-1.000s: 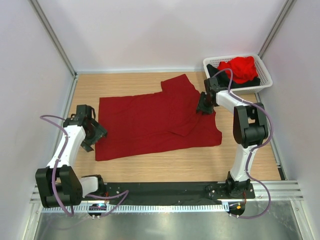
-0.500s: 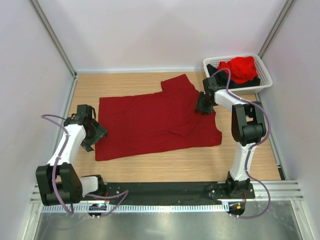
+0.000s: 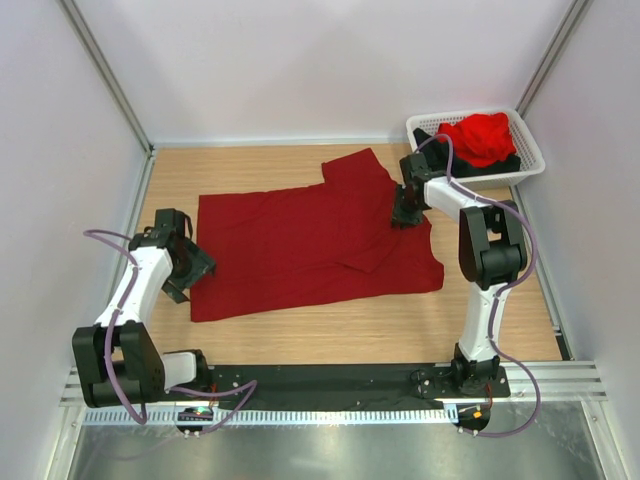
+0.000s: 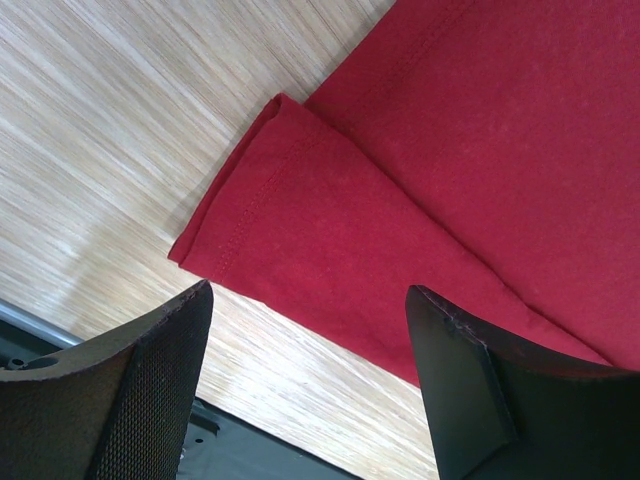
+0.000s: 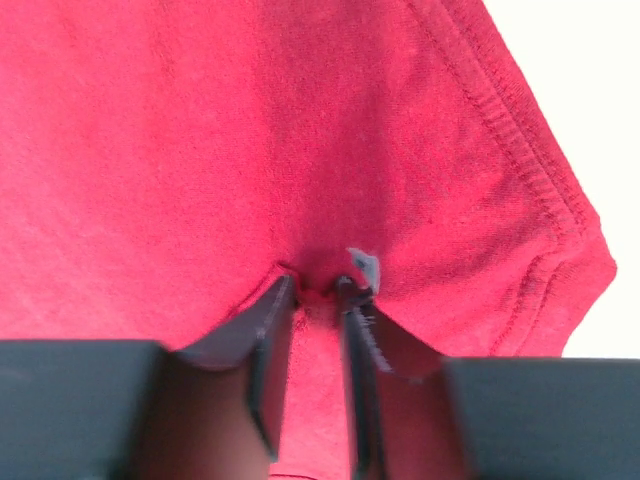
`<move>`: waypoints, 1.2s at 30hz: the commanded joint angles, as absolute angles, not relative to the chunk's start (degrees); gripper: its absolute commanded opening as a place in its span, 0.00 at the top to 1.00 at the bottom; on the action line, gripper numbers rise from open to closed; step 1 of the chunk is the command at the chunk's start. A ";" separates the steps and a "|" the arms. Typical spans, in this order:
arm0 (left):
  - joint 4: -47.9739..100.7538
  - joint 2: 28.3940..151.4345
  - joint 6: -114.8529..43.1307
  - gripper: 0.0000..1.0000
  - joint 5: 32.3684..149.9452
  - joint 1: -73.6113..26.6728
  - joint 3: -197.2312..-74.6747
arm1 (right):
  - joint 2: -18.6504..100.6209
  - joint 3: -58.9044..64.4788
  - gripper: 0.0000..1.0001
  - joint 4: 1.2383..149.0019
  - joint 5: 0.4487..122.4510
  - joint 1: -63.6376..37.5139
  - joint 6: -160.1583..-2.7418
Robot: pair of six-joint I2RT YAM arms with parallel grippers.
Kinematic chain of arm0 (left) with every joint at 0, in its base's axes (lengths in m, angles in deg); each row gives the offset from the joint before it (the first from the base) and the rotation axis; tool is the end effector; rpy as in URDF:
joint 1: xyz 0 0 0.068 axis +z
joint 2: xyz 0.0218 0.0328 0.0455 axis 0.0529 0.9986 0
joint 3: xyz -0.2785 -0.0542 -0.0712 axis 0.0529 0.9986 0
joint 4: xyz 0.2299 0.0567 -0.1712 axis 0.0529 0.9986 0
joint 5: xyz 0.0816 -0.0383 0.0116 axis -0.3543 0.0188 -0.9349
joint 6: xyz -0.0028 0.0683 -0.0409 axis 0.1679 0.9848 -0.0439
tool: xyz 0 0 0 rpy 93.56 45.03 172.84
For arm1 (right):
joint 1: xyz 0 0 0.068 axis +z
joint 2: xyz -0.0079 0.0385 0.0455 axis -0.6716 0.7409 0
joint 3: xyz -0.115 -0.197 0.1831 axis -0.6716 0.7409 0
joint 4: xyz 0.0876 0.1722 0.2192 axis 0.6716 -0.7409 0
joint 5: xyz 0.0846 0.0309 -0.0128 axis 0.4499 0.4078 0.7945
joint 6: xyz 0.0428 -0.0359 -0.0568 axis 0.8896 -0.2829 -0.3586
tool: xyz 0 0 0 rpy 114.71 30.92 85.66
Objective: Fold and stack the t-shirts
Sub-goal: Fold the tshirt
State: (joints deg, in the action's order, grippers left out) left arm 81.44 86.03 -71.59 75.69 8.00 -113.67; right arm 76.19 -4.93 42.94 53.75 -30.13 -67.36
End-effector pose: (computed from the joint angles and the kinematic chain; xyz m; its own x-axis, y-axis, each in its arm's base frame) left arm 0.2461 0.0299 0.1997 -0.5636 -0.7810 -0.2692 -0.7867 0.6068 -0.1134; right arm 0.4598 0.0981 0.1378 -0.9071 0.1711 -0.3846 0.1233 0.9816 0.1459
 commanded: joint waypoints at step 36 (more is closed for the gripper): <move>81.58 105.21 -68.49 0.55 64.79 8.39 -123.81 | 66.51 -11.67 0.99 36.43 51.35 -29.09 -65.41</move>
State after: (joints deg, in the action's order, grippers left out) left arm 82.95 104.90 -70.26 66.60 8.05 -122.15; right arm 68.83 -10.29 35.14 50.93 -29.17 -65.76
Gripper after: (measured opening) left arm 0.453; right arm 0.034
